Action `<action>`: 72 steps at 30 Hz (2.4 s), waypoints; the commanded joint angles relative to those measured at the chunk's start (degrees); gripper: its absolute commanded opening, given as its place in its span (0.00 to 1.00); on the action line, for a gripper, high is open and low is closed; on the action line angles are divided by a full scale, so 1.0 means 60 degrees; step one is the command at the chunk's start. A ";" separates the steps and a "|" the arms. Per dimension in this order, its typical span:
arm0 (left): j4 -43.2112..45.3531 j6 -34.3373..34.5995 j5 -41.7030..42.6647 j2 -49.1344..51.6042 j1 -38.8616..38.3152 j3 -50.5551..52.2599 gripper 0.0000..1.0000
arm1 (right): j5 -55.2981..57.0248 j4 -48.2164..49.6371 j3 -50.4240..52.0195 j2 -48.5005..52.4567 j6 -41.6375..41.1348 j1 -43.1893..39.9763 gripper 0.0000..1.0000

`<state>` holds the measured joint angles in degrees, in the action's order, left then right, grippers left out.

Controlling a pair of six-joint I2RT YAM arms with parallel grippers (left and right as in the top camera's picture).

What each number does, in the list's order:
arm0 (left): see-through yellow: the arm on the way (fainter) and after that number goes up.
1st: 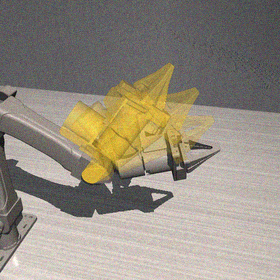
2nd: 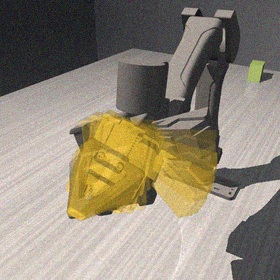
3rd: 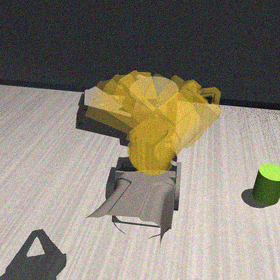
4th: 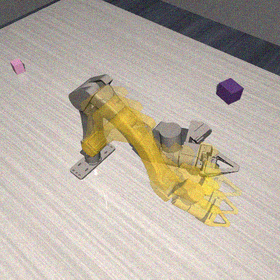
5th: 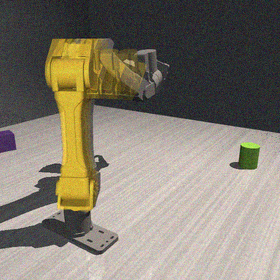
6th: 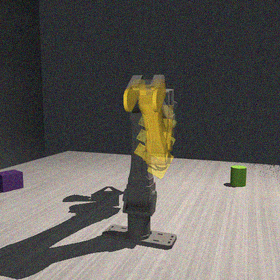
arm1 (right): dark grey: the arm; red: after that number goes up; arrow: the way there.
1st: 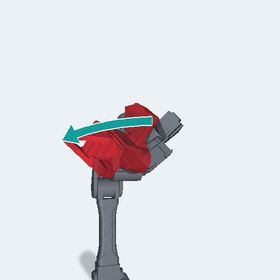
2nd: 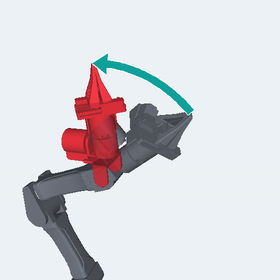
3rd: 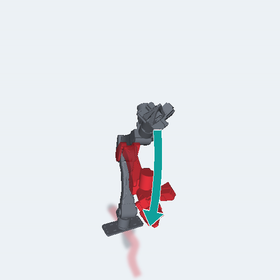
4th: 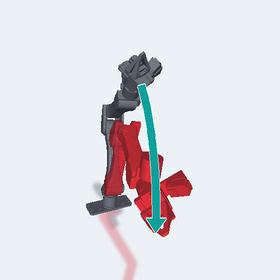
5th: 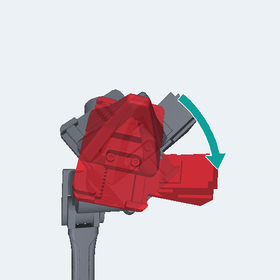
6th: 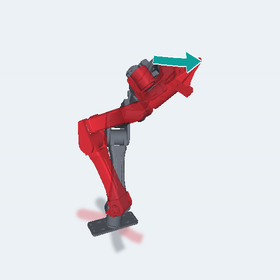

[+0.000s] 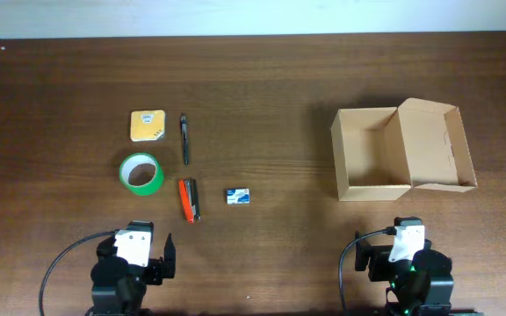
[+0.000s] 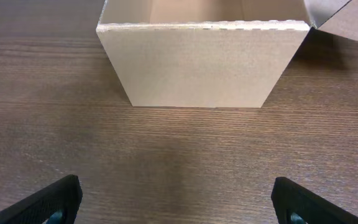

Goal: Pack container

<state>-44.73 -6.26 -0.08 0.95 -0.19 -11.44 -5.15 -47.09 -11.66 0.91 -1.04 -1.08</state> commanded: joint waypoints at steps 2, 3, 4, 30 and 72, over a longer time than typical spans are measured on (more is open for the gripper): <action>0.0033 -0.0120 -0.0058 -0.0109 0.0058 0.0073 1.00 | 0.0157 0.0040 0.0106 -0.0127 -0.0015 -0.0091 0.99; 0.0033 -0.0120 -0.0058 -0.0109 0.0058 0.0073 0.99 | 0.0157 0.0040 0.0106 -0.0127 -0.0015 -0.0091 0.99; 0.0033 -0.0120 -0.0058 -0.0109 0.0058 0.0073 0.99 | 0.0157 0.0040 0.0106 -0.0127 -0.0018 -0.0091 0.99; 0.0033 -0.0120 -0.0058 -0.0109 0.0058 0.0073 0.99 | 0.0160 0.0040 0.0106 -0.0127 -0.0015 -0.0091 0.99; 0.0033 -0.0120 -0.0058 -0.0109 0.0058 0.0073 0.99 | -0.0576 -0.4127 -1.3107 1.5384 -0.0018 0.0248 0.99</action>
<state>-44.71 -6.26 -0.08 0.84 -0.19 -11.22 -8.01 -71.72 -88.14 89.34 -1.04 -0.75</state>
